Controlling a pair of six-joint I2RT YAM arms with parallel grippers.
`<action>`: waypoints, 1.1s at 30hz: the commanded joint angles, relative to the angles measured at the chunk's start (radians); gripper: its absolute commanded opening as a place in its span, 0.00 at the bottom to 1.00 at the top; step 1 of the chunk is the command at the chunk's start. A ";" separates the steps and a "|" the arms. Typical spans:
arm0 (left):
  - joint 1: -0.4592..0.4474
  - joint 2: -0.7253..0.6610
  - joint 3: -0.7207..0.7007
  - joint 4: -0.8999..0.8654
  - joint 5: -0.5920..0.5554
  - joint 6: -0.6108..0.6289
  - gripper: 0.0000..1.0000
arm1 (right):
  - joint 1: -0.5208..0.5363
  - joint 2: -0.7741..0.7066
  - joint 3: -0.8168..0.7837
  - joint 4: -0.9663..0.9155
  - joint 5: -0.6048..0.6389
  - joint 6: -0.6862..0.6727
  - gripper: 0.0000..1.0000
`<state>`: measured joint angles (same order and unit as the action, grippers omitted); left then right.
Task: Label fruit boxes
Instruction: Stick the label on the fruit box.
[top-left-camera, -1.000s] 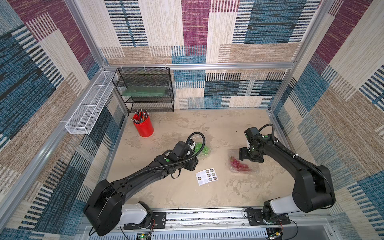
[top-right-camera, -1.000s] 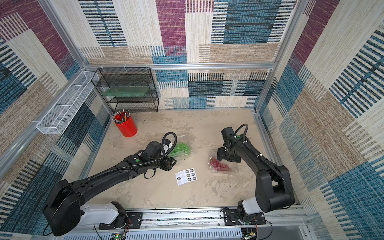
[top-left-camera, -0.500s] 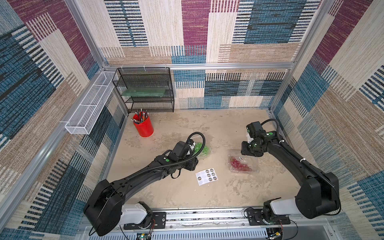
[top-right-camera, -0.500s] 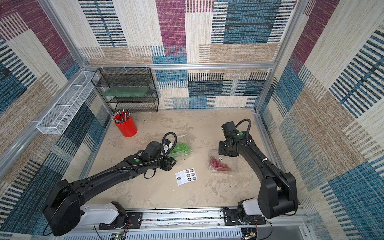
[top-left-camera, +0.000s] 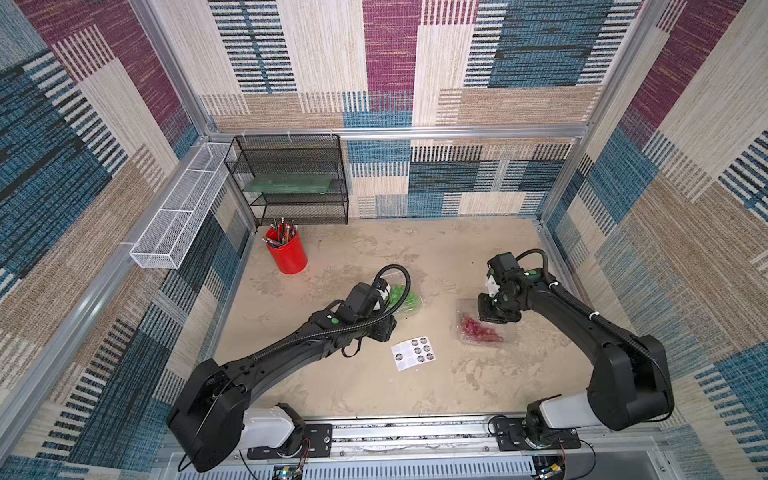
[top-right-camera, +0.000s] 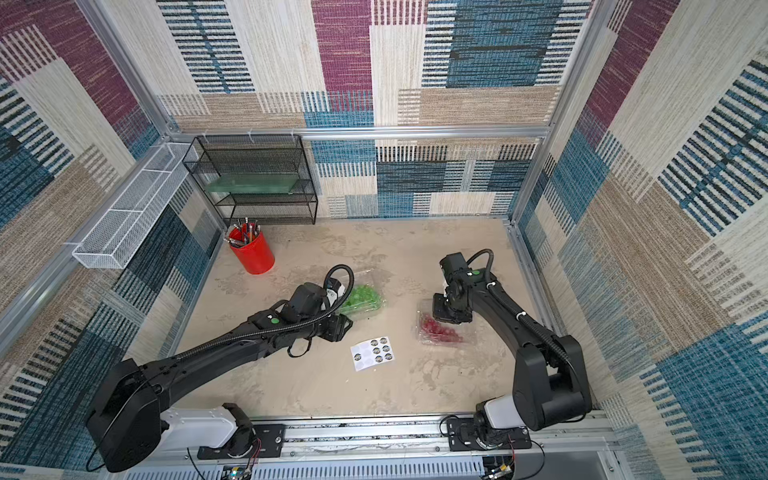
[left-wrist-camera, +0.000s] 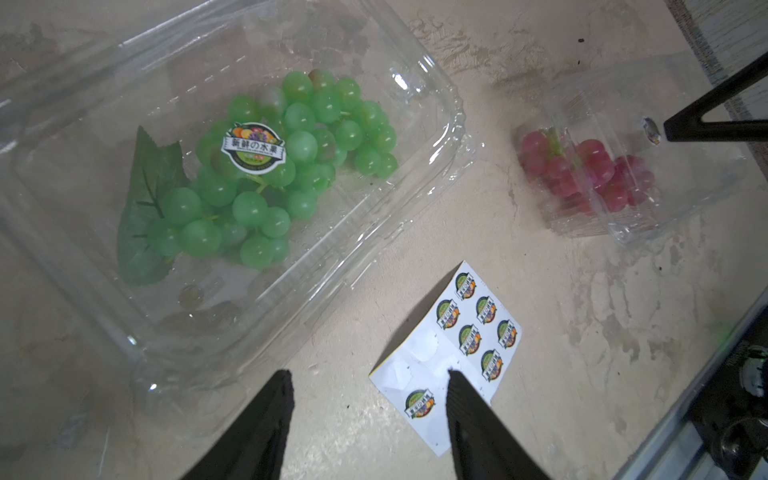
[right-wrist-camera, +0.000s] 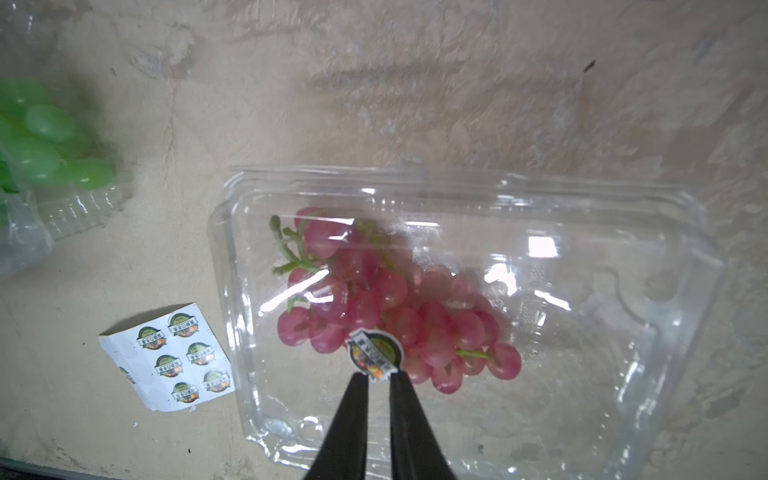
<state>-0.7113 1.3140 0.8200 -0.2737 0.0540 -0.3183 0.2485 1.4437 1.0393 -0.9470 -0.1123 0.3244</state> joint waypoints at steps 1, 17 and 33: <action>0.000 -0.003 -0.001 0.016 -0.007 -0.004 0.62 | -0.002 0.009 -0.004 0.036 0.008 -0.006 0.17; 0.000 -0.003 0.004 0.012 -0.013 -0.002 0.62 | -0.004 0.050 0.009 0.072 0.005 -0.017 0.13; 0.000 0.006 0.013 0.015 -0.001 0.001 0.62 | 0.011 0.002 0.022 0.024 0.009 0.003 0.16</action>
<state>-0.7116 1.3170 0.8230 -0.2737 0.0540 -0.3183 0.2577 1.4414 1.0714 -0.9337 -0.0940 0.3180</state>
